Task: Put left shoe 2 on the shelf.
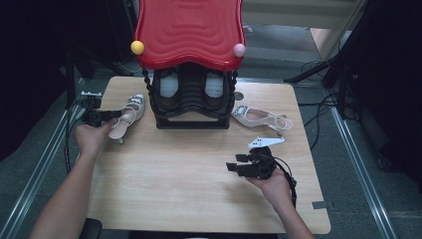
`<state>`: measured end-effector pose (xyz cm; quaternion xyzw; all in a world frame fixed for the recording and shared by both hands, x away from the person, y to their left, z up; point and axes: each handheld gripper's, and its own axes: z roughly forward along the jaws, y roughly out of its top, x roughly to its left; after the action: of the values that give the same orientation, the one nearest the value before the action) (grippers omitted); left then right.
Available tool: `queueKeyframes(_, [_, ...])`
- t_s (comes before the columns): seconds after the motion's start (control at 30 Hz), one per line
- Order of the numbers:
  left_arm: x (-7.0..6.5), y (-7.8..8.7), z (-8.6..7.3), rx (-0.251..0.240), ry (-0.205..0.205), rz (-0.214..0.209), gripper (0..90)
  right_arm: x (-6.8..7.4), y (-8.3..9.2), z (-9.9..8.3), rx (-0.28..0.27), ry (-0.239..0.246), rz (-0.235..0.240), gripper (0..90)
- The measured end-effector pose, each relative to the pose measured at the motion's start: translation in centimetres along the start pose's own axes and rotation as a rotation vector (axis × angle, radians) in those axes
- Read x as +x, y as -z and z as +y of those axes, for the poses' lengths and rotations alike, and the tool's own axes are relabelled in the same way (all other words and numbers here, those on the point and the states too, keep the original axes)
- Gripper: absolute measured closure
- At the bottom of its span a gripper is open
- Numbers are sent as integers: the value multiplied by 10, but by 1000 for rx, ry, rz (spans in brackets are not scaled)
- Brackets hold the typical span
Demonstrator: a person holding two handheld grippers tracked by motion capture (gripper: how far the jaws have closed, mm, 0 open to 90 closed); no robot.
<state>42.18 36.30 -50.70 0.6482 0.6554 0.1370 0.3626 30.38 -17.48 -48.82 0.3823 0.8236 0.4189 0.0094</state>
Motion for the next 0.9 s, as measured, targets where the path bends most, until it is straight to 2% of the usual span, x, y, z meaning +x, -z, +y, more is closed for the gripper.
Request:
queueKeyframes(0.2, [1, 0, -6, -26, -3, -29, 723, 1, -1, 0, 2, 2, 0, 454])
queueKeyframes(0.33, [-1, 0, -7, -35, 1, -14, 752, 1, -1, 0, 2, 1, 2, 454])
queueKeyframes(0.53, [-2, 1, -9, -61, 28, -4, 806, 1, -1, 0, 2, 3, 0, 448])
queueKeyframes(0.8, [10, 3, -13, -87, 203, -104, 819, 1, -1, 0, -2, 3, 1, 434])
queueKeyframes(0.87, [12, 4, -13, -83, 206, -118, 820, 1, 0, 0, -6, 6, -1, 431])
queueKeyframes(0.9, [12, 4, -13, -95, 229, -126, 821, 1, 0, 0, -7, 6, -2, 429])
